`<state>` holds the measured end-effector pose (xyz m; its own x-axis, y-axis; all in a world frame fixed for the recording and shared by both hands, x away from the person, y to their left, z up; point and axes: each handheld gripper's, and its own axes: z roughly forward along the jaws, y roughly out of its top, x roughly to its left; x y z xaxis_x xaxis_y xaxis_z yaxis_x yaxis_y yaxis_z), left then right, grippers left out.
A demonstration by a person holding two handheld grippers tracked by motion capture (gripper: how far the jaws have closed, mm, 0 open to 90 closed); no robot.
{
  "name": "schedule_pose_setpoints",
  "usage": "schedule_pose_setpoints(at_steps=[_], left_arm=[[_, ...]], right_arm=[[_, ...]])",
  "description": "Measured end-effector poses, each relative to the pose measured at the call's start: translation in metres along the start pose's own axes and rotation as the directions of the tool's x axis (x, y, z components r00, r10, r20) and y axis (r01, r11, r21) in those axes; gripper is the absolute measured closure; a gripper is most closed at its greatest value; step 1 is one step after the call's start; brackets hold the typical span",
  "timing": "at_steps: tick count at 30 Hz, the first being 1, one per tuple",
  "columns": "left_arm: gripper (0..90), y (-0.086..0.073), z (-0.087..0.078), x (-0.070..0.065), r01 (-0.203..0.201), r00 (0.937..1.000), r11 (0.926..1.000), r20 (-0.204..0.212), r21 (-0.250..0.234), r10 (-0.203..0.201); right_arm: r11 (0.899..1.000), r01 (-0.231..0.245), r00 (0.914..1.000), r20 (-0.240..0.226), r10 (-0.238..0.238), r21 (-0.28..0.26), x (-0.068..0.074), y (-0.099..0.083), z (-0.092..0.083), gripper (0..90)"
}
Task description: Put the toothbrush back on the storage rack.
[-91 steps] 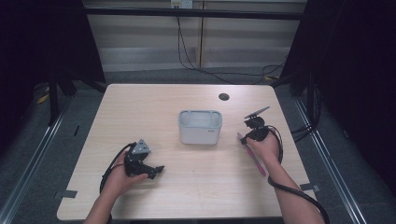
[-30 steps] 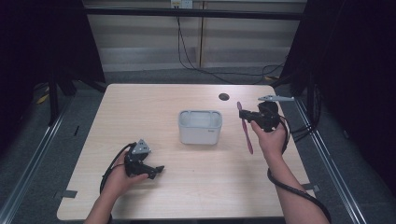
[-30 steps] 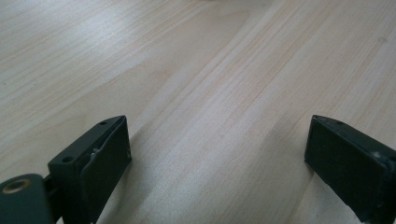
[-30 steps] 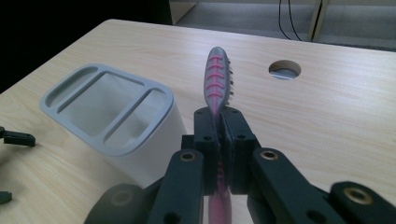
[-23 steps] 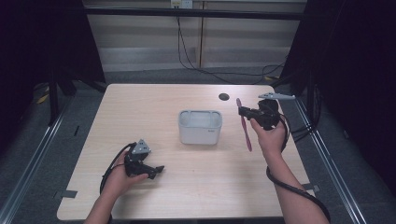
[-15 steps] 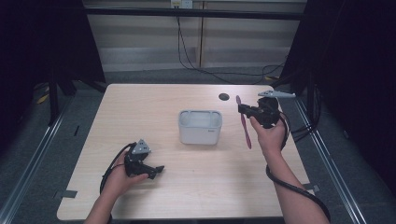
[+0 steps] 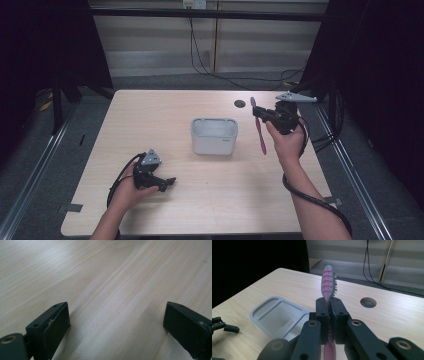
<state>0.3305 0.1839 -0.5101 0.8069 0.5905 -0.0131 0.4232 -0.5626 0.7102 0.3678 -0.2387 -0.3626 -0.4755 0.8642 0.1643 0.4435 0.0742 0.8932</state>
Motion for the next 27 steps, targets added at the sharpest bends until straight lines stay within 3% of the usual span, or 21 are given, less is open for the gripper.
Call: schedule_pose_setpoints(at_steps=[27], left_arm=[[6.6, 0.0, 0.0, 0.0, 0.0, 1.0, 1.0, 0.0, 0.0, 0.0]], right_arm=[[0.993, 0.022, 0.9996, -0.016, -0.024, -0.113, 0.008, 0.018, -0.003, 85.7]])
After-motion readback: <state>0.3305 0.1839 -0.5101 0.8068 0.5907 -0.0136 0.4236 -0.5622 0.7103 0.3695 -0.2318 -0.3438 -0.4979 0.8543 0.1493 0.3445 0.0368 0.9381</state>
